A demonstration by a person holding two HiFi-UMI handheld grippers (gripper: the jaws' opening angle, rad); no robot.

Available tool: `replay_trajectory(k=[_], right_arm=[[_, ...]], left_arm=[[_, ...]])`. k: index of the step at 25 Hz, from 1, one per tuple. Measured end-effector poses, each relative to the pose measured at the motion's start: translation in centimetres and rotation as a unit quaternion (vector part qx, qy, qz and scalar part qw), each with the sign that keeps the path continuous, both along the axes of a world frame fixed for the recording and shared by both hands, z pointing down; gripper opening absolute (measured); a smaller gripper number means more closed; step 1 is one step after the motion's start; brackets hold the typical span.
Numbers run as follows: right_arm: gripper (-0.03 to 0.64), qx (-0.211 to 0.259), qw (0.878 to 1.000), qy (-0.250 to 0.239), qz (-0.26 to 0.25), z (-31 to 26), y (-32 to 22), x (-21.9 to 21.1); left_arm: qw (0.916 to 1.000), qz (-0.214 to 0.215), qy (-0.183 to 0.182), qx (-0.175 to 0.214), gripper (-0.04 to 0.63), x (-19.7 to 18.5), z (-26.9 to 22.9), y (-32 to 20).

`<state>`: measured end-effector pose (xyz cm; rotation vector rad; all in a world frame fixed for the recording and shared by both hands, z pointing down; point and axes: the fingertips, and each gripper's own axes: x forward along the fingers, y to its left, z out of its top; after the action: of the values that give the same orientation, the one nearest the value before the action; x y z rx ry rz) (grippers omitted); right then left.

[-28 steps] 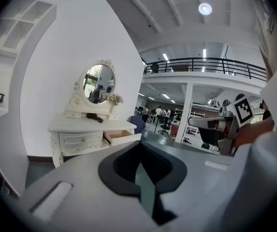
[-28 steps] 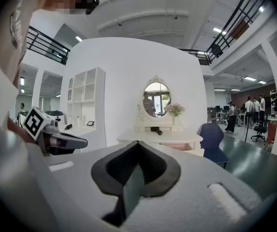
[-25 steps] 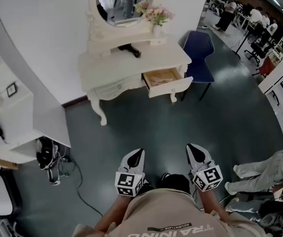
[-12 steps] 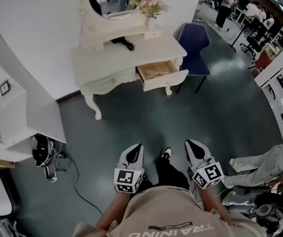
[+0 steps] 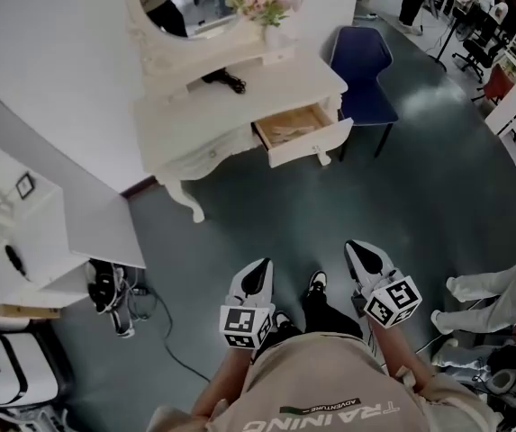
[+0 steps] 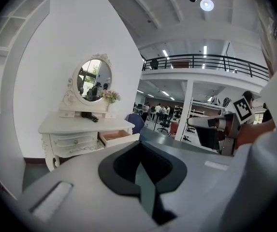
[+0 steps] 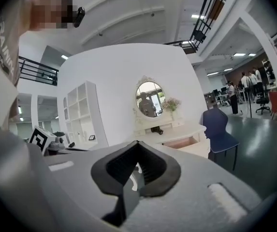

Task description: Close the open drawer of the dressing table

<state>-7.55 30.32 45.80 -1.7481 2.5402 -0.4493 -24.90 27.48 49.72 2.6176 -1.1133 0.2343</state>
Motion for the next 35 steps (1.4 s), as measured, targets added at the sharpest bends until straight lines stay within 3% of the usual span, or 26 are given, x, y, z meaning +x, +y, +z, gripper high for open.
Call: replay_trajectory(k=[8, 12, 15, 19, 24, 35], right_arm=[[0.002, 0.010, 0.999, 0.048, 0.013, 0.6, -4.5, 5.9], [0.002, 0.013, 0.999, 0.048, -0.013, 1.6, -6.7, 7.7], [0.002, 0.034, 0.997, 0.064, -0.023, 1.4, -8.8, 9.2], [0.002, 0.038, 0.998, 0.036, -0.044, 1.2, -9.9, 10.3], [0.002, 0.025, 0.999, 0.003, -0.046, 1.9, -10.3, 12.1], [0.002, 0.022, 0.998, -0.037, -0.053, 2.7, -12.2, 12.0]], left_arm=[[0.9993, 0.029, -0.012, 0.022, 0.018, 7.0, -3.7, -5.6], [0.9974, 0.039, -0.042, 0.044, 0.018, 10.2, -4.2, -7.7], [0.9983, 0.038, -0.031, 0.033, 0.018, 12.1, -4.1, -9.5], [0.9994, 0.017, -0.024, 0.015, 0.018, 13.1, -3.6, -11.0], [0.9989, -0.017, -0.041, 0.017, 0.018, 13.7, -3.7, -12.2], [0.9973, 0.003, -0.073, -0.005, 0.018, 14.6, -2.4, -12.1]])
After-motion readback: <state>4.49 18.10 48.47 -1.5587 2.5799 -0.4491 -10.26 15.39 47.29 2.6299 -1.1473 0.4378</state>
